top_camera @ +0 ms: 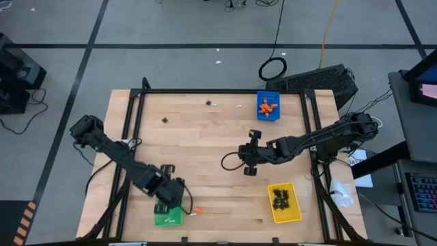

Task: Sort Halloween decoration
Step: Put the black spider toy into the yellow bin

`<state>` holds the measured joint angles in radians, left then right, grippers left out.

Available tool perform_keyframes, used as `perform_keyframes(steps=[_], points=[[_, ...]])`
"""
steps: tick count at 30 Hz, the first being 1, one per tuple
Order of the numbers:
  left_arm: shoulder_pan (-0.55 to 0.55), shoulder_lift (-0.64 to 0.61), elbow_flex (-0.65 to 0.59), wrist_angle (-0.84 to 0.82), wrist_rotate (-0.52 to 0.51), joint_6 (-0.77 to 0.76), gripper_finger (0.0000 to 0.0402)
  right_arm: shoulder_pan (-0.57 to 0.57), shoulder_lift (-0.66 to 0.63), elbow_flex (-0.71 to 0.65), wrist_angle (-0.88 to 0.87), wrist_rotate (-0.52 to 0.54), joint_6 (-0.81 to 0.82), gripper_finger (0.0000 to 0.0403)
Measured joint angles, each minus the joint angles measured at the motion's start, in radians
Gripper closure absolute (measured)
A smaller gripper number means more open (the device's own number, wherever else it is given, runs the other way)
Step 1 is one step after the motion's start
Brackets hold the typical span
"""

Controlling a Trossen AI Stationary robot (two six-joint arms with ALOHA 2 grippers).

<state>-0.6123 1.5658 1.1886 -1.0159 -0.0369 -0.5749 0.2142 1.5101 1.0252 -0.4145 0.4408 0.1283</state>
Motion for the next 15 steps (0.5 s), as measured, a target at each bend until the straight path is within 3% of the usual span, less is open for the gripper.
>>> perform_keyframes(steps=[6, 15], points=[[0.185, 0.0, 0.01, -0.109, -0.045, 0.209, 0.0401, 0.001, 0.0, 0.0, 0.0, 0.0, 0.013, 0.0403], [0.594, 0.0, -0.119, -0.131, -0.071, 0.56, 0.0401, 0.001, 0.0, 0.0, -0.01, 0.0, 0.014, 0.0403]])
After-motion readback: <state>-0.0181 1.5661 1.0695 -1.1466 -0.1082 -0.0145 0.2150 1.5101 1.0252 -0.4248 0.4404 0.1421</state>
